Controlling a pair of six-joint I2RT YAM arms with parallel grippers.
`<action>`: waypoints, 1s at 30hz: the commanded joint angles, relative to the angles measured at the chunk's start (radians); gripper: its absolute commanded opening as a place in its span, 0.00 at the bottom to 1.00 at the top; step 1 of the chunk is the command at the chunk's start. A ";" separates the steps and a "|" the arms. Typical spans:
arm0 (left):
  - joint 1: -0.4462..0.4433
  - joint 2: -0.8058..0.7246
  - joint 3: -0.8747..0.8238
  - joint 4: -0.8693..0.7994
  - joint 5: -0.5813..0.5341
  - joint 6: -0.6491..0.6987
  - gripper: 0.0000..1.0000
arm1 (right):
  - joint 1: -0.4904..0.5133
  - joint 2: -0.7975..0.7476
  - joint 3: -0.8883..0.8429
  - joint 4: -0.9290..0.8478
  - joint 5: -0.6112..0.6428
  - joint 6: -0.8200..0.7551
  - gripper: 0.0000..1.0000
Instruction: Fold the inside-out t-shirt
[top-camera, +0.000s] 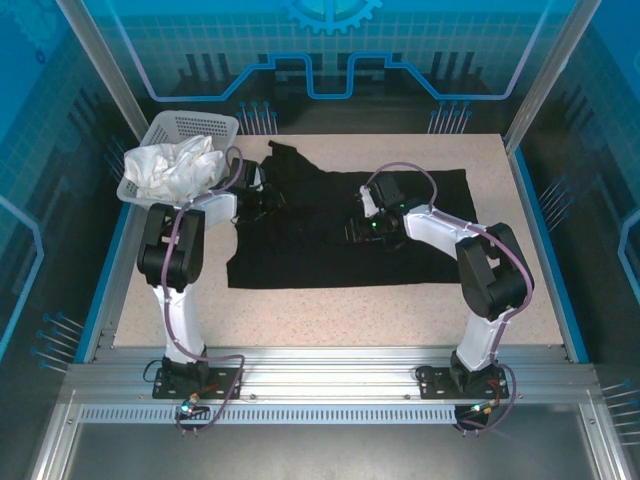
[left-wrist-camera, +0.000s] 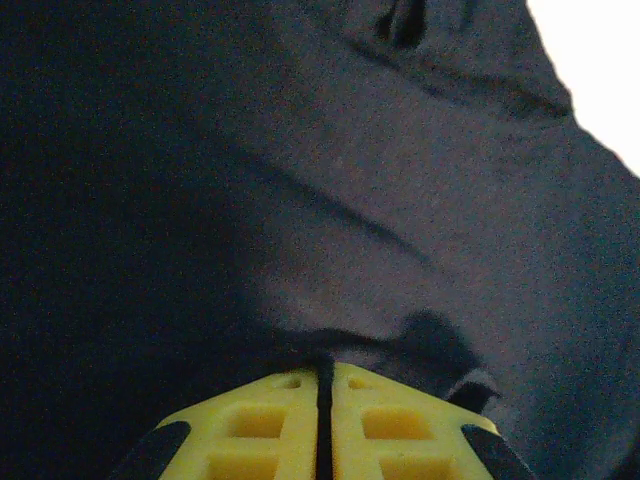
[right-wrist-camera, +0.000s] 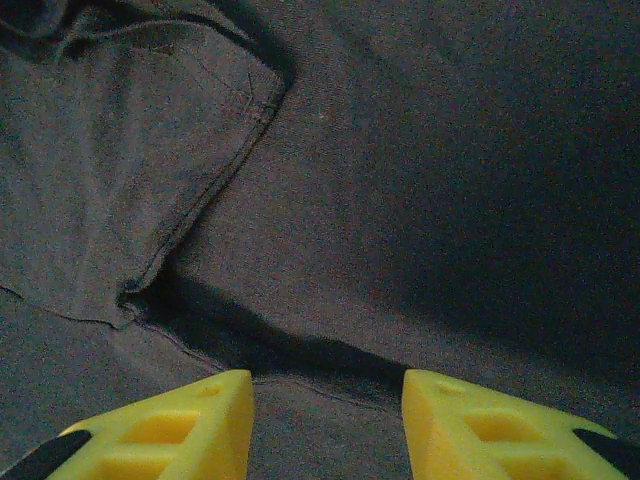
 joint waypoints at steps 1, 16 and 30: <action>0.026 0.044 0.059 0.018 0.041 -0.096 0.11 | -0.009 -0.010 -0.008 0.002 -0.017 -0.017 0.44; 0.061 -0.115 -0.050 0.074 -0.097 -0.145 0.57 | -0.066 -0.194 -0.082 -0.102 0.052 -0.042 0.45; -0.045 -0.466 -0.529 0.081 0.041 -0.040 0.66 | -0.481 -0.268 -0.225 -0.276 -0.017 -0.004 0.83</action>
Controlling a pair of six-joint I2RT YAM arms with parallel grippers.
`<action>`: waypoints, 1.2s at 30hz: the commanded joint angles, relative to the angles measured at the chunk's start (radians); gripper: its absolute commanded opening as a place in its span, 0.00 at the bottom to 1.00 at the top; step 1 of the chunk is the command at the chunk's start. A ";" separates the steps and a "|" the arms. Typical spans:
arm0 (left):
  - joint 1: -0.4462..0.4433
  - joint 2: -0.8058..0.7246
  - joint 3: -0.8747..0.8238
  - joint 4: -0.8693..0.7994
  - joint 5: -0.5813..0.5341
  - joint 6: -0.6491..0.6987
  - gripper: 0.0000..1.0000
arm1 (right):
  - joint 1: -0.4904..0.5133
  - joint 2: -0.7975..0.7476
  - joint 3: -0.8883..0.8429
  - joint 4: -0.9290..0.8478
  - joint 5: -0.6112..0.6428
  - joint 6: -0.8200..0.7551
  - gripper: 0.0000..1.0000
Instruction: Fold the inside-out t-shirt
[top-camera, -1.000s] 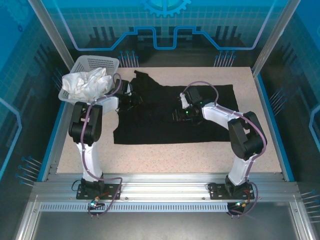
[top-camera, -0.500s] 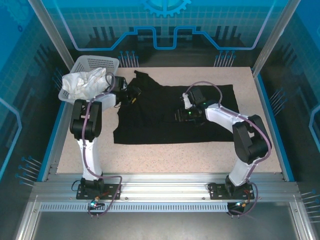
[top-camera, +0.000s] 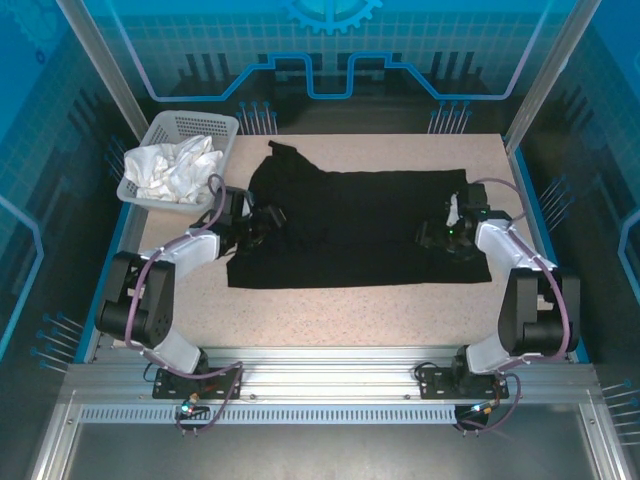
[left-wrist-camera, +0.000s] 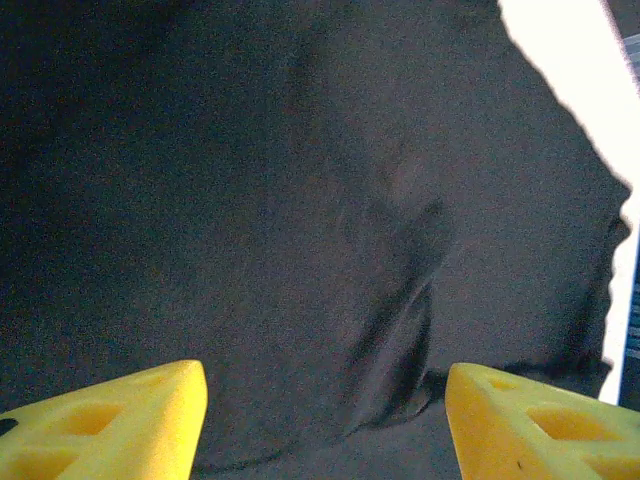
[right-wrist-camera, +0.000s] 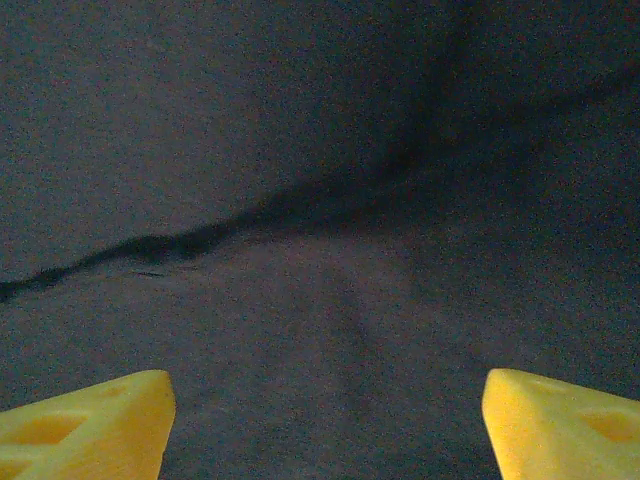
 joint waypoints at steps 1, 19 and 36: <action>0.006 -0.003 -0.038 -0.023 0.059 0.057 0.66 | -0.003 0.047 0.009 -0.029 -0.052 0.008 0.83; 0.012 -0.064 -0.383 -0.021 0.091 0.027 0.66 | -0.304 0.052 -0.302 0.058 -0.343 0.152 0.80; -0.016 -0.281 -0.105 -0.101 -0.168 0.083 0.73 | -0.069 -0.361 -0.309 0.251 0.012 0.210 0.80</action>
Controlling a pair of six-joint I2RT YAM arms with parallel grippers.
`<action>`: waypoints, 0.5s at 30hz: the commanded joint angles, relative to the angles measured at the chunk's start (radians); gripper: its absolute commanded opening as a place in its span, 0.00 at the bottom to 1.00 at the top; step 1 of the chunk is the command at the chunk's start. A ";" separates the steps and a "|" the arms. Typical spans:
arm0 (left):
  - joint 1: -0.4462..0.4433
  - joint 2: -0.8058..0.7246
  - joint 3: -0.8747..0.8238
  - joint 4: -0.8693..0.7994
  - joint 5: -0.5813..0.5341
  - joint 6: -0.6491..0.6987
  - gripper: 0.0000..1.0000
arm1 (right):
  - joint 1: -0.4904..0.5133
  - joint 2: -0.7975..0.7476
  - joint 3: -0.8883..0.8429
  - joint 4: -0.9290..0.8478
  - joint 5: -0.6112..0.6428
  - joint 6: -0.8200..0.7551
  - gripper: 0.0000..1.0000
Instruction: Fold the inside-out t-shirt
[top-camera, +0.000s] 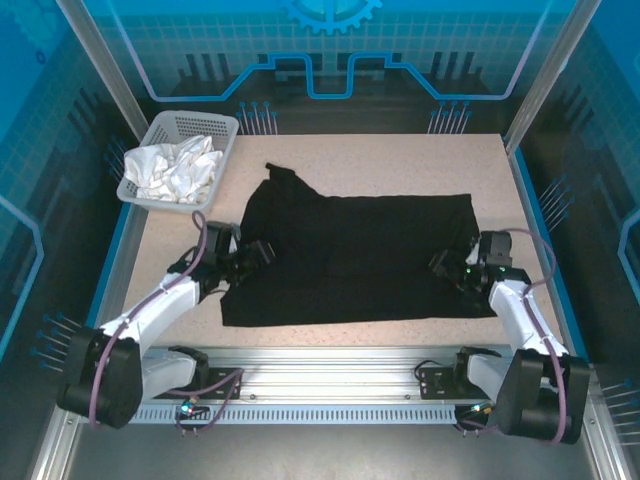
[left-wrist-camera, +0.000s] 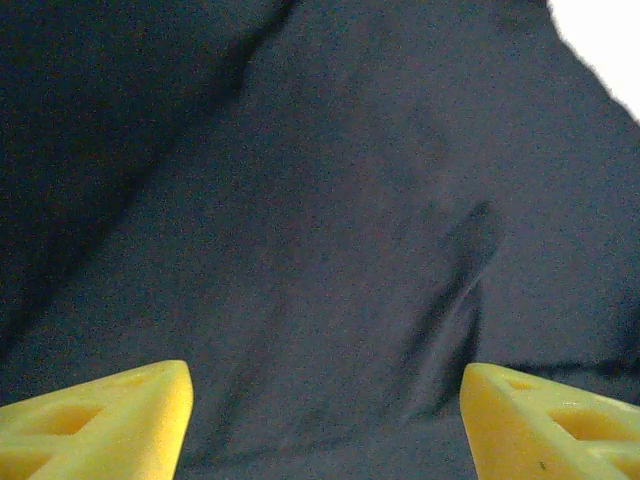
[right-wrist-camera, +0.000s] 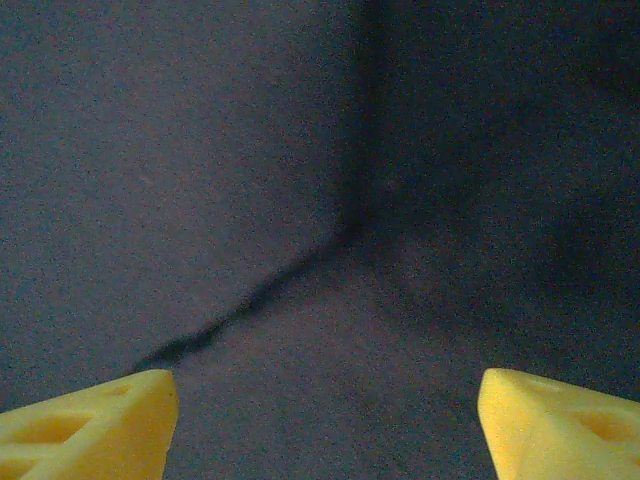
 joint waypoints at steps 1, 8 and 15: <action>0.032 0.183 0.180 0.106 -0.052 0.058 0.73 | 0.042 0.107 0.095 0.165 0.080 -0.012 0.80; 0.122 0.673 0.694 0.057 -0.036 0.115 0.69 | 0.079 0.342 0.276 0.293 0.058 -0.022 0.81; 0.129 1.039 1.173 -0.154 -0.079 0.197 0.61 | 0.089 0.441 0.334 0.300 0.035 -0.025 0.81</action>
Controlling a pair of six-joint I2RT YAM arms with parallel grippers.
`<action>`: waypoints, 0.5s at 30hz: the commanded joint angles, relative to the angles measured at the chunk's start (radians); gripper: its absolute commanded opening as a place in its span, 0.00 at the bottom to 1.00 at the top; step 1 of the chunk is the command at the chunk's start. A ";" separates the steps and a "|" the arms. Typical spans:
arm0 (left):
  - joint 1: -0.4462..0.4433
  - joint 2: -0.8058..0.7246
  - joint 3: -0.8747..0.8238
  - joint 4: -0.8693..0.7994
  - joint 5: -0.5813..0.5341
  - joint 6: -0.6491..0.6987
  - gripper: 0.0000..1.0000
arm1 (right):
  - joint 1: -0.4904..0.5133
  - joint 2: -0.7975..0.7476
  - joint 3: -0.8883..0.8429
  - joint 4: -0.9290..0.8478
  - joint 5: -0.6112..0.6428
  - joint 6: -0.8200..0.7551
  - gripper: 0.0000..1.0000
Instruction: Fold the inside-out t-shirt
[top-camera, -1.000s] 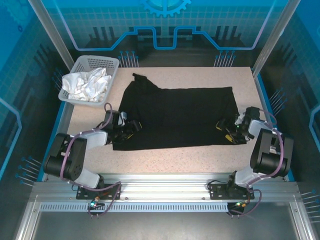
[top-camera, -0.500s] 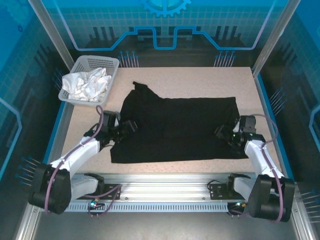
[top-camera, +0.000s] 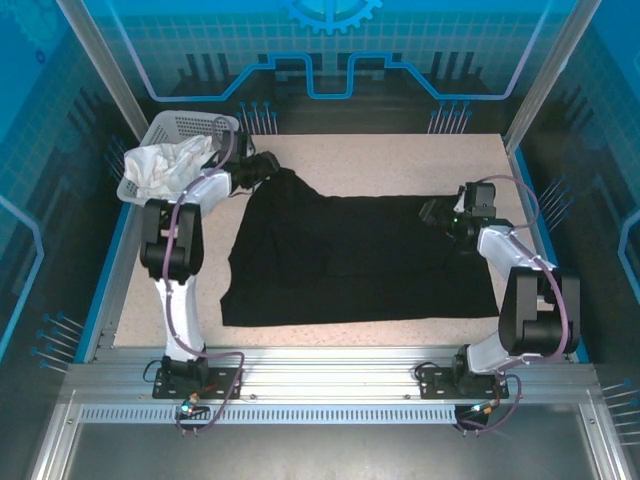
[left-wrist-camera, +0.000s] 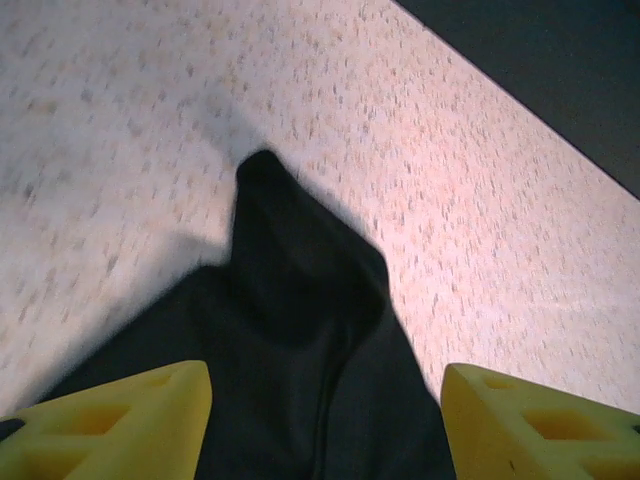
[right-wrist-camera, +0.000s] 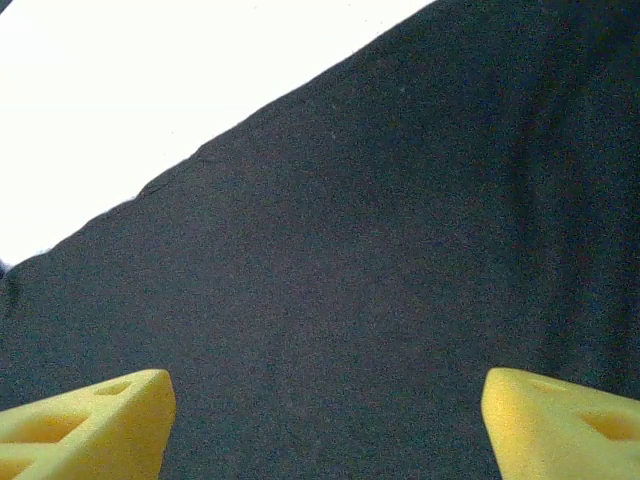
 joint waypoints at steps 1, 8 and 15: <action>0.005 0.126 0.190 -0.169 -0.032 0.076 0.60 | 0.009 0.025 0.028 0.019 -0.011 -0.022 0.82; 0.011 0.412 0.613 -0.378 -0.035 0.092 0.57 | 0.009 0.052 0.046 0.014 -0.048 -0.029 0.82; 0.013 0.557 0.851 -0.508 -0.010 0.083 0.43 | 0.014 0.066 0.049 0.014 -0.075 -0.023 0.82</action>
